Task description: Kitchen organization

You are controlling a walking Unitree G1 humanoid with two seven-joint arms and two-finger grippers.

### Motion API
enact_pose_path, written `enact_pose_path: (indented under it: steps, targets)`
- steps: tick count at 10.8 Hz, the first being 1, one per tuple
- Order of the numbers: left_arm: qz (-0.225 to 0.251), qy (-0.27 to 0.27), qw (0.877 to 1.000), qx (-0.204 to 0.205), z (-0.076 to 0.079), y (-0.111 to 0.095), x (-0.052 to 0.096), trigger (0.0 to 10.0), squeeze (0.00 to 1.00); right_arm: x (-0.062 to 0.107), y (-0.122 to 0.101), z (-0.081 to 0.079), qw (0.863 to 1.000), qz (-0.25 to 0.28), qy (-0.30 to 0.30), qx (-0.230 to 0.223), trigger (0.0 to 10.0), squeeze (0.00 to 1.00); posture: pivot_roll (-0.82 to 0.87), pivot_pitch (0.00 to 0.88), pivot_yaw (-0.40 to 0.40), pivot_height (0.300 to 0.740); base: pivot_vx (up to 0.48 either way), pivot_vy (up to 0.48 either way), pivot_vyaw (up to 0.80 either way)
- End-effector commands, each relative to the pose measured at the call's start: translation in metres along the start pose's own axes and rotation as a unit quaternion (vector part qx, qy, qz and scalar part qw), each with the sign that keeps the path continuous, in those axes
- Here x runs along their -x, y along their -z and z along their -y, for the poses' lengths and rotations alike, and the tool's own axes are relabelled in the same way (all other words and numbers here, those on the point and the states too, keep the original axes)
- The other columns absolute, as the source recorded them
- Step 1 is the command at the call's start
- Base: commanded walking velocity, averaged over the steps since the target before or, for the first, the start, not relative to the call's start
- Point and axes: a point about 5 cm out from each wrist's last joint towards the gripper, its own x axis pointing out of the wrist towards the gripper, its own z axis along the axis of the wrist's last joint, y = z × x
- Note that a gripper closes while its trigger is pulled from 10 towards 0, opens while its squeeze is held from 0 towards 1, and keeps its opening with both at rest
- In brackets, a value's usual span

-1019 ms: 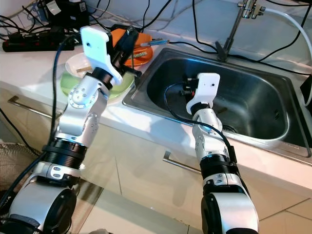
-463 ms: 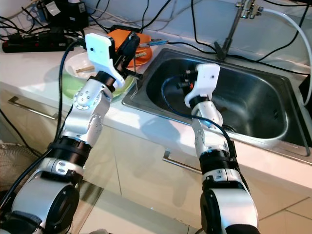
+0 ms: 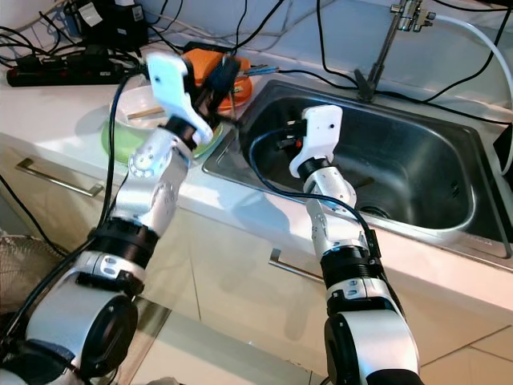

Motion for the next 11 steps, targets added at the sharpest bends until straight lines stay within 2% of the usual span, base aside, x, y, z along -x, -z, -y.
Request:
enact_pose_path:
  steps: [1, 3, 5, 9, 11]
  targets:
    - [0.013, 0.015, 1.000, 0.012, 0.004, -0.006, -0.006, 10.0, 0.00, 0.001, -0.004, 0.000, 1.000, 0.008, -0.006, 0.000, 10.0, 1.00, 0.15, 0.000, -0.016, 0.740, 0.000, 0.000, 0.00]
    - [0.029, 0.043, 0.996, 0.075, 0.004, -0.010, -0.009, 10.0, 0.00, 0.006, -0.002, 0.000, 1.000, 0.004, -0.023, 0.003, 10.0, 1.00, 0.14, 0.000, 0.002, 0.740, 0.000, 0.000, 0.00]
    - [0.030, 0.061, 0.993, 0.096, 0.003, -0.011, -0.008, 10.0, 0.00, 0.008, -0.002, -0.001, 1.000, 0.008, -0.022, 0.000, 10.0, 1.00, 0.13, 0.000, 0.014, 0.740, 0.000, 0.000, 0.00]
    - [0.024, 0.085, 0.991, 0.097, 0.003, -0.011, -0.006, 10.0, 0.00, 0.013, -0.005, -0.005, 0.999, 0.020, -0.038, -0.017, 10.0, 1.00, 0.14, 0.000, 0.027, 0.740, 0.000, 0.000, 0.00]
    - [0.018, 0.085, 0.992, 0.093, 0.003, -0.009, -0.004, 10.0, 0.00, 0.015, -0.011, -0.002, 0.997, 0.040, -0.036, -0.046, 10.0, 1.00, 0.14, 0.000, 0.029, 0.740, 0.000, 0.000, 0.00]
